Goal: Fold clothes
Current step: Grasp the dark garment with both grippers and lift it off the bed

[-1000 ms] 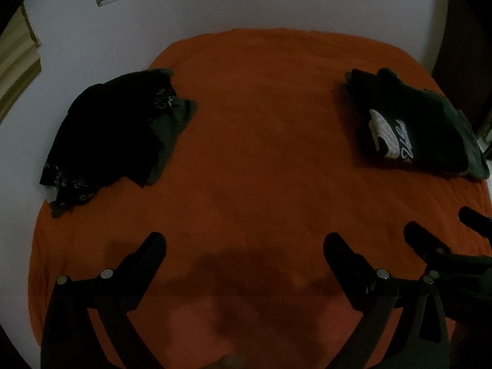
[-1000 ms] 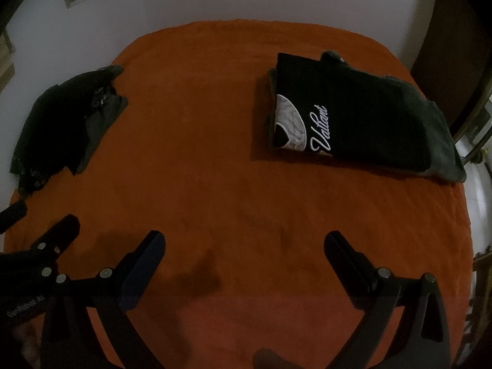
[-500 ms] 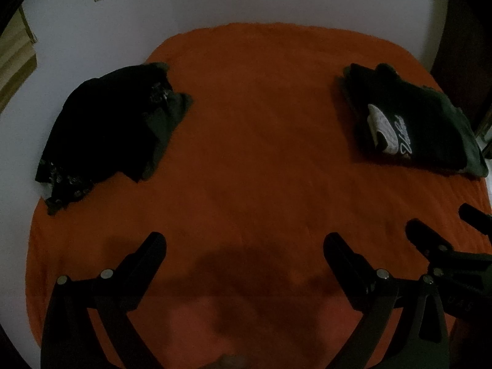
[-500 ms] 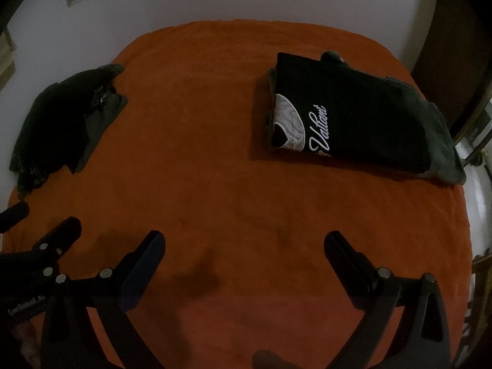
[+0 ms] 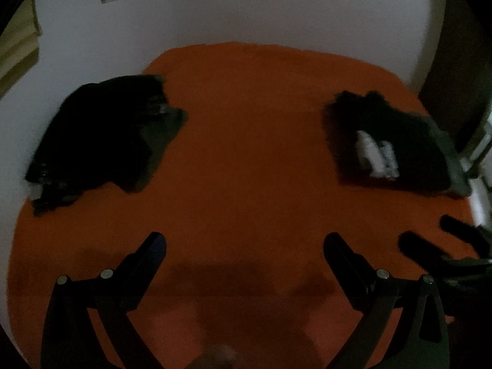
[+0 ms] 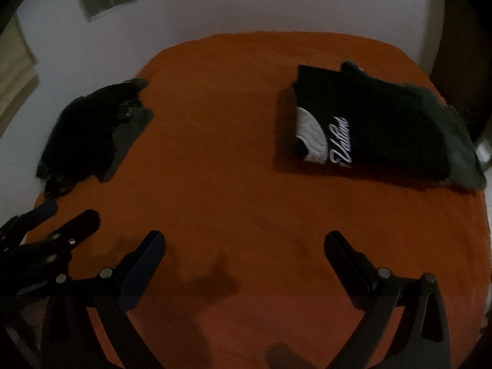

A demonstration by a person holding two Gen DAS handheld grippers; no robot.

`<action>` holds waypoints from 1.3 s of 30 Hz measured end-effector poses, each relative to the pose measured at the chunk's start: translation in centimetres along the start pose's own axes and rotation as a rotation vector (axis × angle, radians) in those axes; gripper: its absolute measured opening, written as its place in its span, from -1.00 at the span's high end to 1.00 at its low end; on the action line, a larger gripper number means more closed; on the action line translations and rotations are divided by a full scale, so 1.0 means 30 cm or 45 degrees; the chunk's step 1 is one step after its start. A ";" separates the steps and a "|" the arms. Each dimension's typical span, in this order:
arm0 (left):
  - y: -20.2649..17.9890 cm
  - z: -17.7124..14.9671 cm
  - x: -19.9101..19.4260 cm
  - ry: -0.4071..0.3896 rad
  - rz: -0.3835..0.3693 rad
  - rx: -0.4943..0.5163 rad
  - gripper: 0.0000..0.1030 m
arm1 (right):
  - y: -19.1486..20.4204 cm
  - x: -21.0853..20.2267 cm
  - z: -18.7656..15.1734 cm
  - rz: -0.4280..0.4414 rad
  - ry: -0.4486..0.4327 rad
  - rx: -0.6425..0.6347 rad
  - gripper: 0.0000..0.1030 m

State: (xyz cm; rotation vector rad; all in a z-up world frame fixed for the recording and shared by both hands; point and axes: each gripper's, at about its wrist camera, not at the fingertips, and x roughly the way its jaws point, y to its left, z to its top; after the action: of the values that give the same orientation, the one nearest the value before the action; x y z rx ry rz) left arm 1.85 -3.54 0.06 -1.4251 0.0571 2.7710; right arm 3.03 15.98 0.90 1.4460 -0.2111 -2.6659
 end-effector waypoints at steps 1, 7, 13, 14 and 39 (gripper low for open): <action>0.011 -0.007 0.003 -0.009 0.004 -0.012 -0.98 | 0.006 0.007 0.000 -0.009 0.002 -0.017 -1.00; 0.102 -0.054 0.030 -0.022 -0.082 -0.094 -0.98 | 0.009 0.091 0.000 0.068 0.089 -0.013 -0.90; 0.234 -0.065 0.092 0.075 -0.144 -0.136 -0.52 | 0.048 0.143 0.052 0.181 0.098 -0.030 -0.08; 0.258 -0.065 0.103 0.107 -0.174 -0.138 -0.29 | 0.072 0.153 0.069 0.194 0.103 -0.067 0.08; 1.347 0.174 0.178 0.093 0.265 -0.910 -0.16 | 1.309 0.839 0.576 0.446 -0.074 -0.754 -0.57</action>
State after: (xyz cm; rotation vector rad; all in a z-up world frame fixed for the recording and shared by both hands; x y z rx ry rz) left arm -7.06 -43.64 -0.39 -1.7163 -0.9200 3.0567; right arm -24.25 -25.35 -3.88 1.0323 0.2766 -2.2168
